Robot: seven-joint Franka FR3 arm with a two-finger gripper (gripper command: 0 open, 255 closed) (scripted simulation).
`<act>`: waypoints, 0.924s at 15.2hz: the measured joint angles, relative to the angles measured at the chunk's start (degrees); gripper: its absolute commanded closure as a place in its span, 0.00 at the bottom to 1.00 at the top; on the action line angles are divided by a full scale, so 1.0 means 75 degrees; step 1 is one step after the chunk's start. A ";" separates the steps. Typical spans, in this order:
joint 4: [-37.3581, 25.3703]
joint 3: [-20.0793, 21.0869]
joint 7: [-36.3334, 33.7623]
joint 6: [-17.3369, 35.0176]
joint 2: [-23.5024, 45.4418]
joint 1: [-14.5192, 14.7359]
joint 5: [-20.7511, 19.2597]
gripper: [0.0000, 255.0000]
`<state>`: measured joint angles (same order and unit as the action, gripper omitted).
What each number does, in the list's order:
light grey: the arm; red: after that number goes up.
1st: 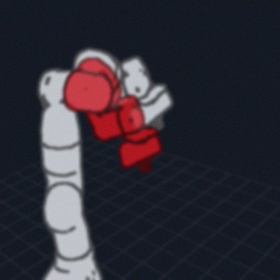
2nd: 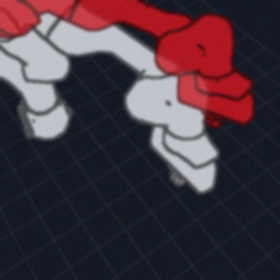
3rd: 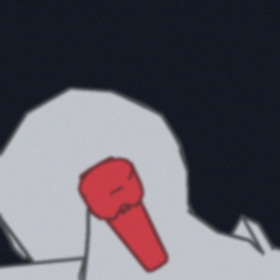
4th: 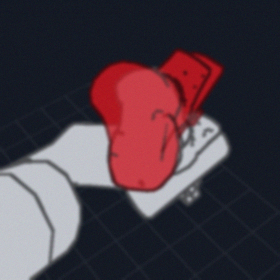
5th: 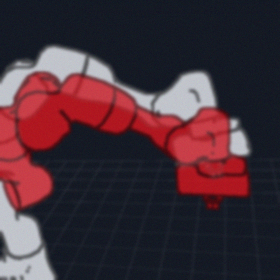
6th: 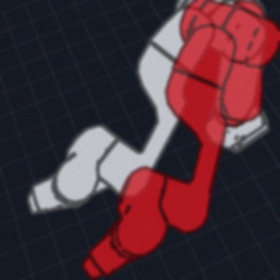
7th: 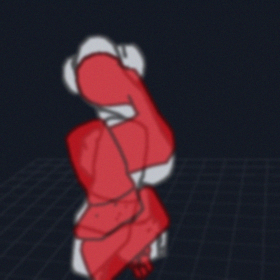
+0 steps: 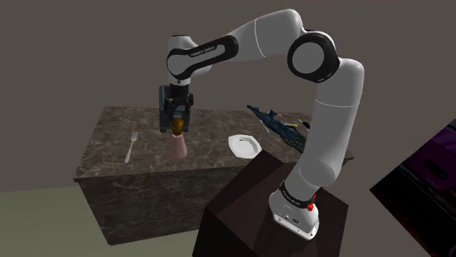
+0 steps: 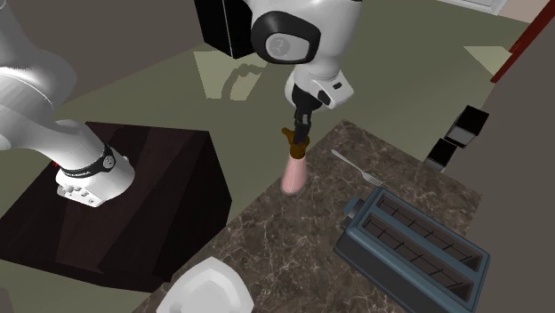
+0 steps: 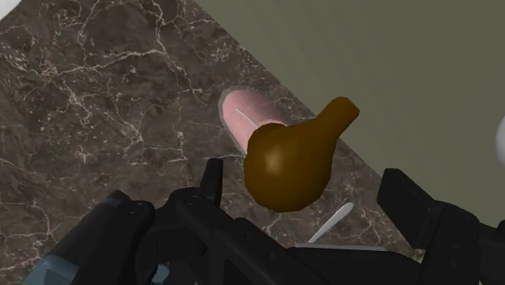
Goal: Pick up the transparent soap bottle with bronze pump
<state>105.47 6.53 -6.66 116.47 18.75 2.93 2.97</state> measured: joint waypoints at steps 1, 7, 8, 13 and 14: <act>-0.0066 -0.0003 -0.0010 0.0065 0.0125 0.0008 -0.0009 0.00; 0.0008 -0.0013 -0.0013 0.0513 0.0495 0.0030 -0.0033 0.00; 0.0011 -0.0016 -0.0005 0.0539 0.0519 0.0027 -0.0035 0.00; 0.0016 -0.0018 -0.0003 0.0570 0.0532 0.0026 -0.0036 1.00; 0.0014 -0.0018 -0.0003 0.0570 0.0533 0.0026 -0.0036 1.00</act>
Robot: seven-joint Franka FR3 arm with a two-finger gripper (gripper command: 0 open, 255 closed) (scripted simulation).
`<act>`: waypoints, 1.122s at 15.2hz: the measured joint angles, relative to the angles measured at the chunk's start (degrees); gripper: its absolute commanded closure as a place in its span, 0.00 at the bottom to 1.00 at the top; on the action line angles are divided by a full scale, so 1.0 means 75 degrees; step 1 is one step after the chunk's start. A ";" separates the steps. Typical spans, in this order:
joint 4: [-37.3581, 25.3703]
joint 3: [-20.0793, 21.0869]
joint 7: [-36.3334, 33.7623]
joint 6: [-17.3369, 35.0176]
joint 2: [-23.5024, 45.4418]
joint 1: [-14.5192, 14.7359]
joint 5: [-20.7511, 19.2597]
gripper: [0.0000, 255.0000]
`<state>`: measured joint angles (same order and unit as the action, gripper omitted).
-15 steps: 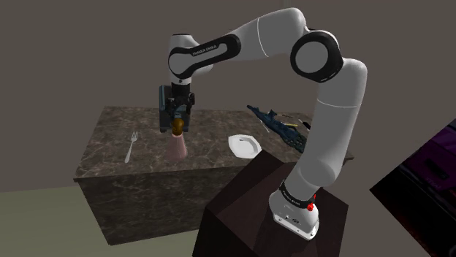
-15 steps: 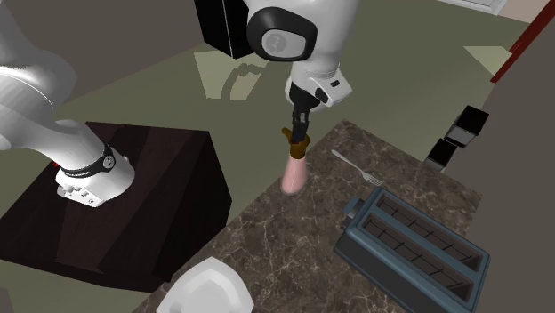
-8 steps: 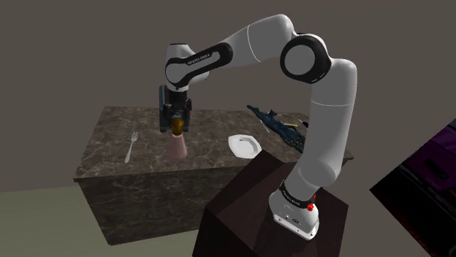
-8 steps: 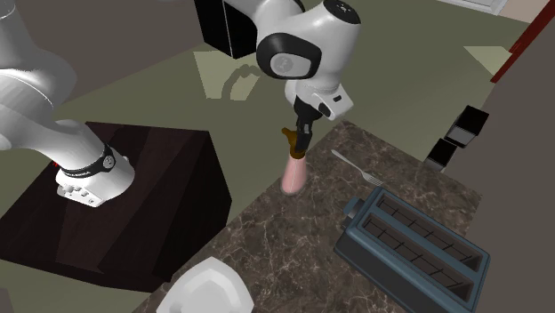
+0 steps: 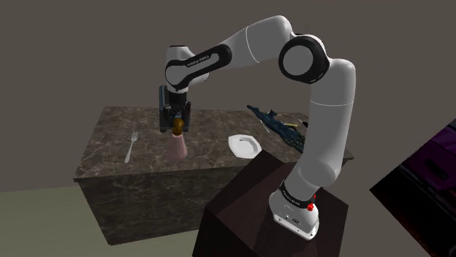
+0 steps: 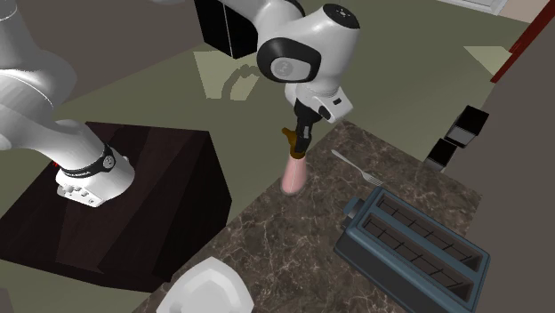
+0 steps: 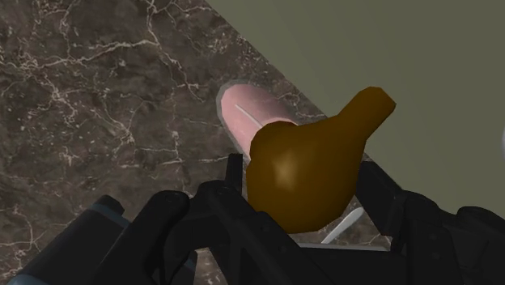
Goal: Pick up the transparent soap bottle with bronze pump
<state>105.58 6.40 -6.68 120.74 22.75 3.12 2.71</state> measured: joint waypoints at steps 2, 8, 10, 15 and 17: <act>0.0000 0.0000 0.0000 0.0000 0.0000 0.0000 0.0000 1.00; -0.0038 0.0002 0.0003 -0.0171 -0.0120 -0.0011 0.0009 1.00; -0.0077 0.0010 -0.0015 -0.0316 -0.0228 -0.0007 0.0016 1.00; -0.0280 0.0015 -0.0021 -0.0760 -0.0471 -0.0024 0.0030 1.00; -0.0371 0.0016 -0.0026 -0.0929 -0.0549 -0.0028 0.0035 1.00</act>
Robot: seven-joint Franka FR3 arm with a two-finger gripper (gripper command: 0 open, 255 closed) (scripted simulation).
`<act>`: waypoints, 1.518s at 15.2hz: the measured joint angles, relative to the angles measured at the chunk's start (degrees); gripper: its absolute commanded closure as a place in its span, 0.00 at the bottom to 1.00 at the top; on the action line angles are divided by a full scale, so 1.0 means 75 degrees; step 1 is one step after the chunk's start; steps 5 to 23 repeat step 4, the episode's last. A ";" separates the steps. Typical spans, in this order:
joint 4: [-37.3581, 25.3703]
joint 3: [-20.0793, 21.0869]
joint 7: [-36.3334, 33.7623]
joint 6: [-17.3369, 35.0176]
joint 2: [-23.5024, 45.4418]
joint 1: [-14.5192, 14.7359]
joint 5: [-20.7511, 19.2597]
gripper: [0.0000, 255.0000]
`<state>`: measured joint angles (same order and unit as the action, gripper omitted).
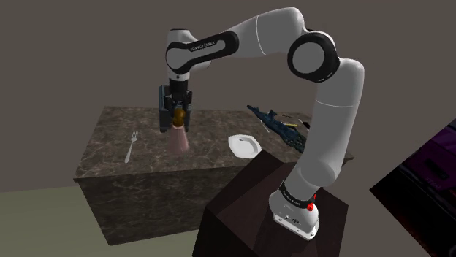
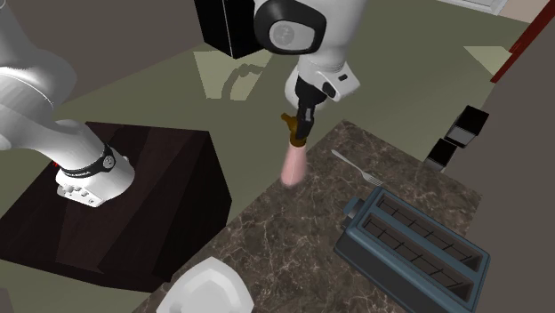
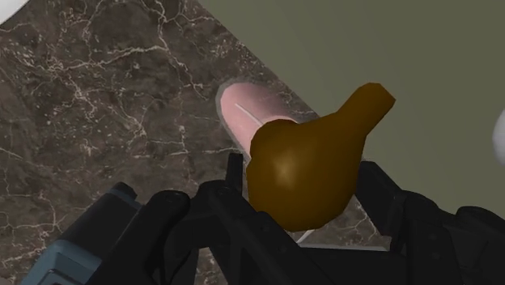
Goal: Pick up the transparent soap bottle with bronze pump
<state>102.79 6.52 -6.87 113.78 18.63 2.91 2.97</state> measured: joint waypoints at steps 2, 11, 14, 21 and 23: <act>-0.0162 0.0005 -0.0017 -0.0209 -0.0049 0.0003 0.0001 1.00; -0.0213 0.0009 -0.0027 -0.0331 -0.0121 0.0004 0.0007 1.00; -0.0213 0.0009 -0.0027 -0.0331 -0.0121 0.0004 0.0007 1.00; -0.0213 0.0009 -0.0027 -0.0331 -0.0121 0.0004 0.0007 1.00; -0.0213 0.0009 -0.0027 -0.0331 -0.0121 0.0004 0.0007 1.00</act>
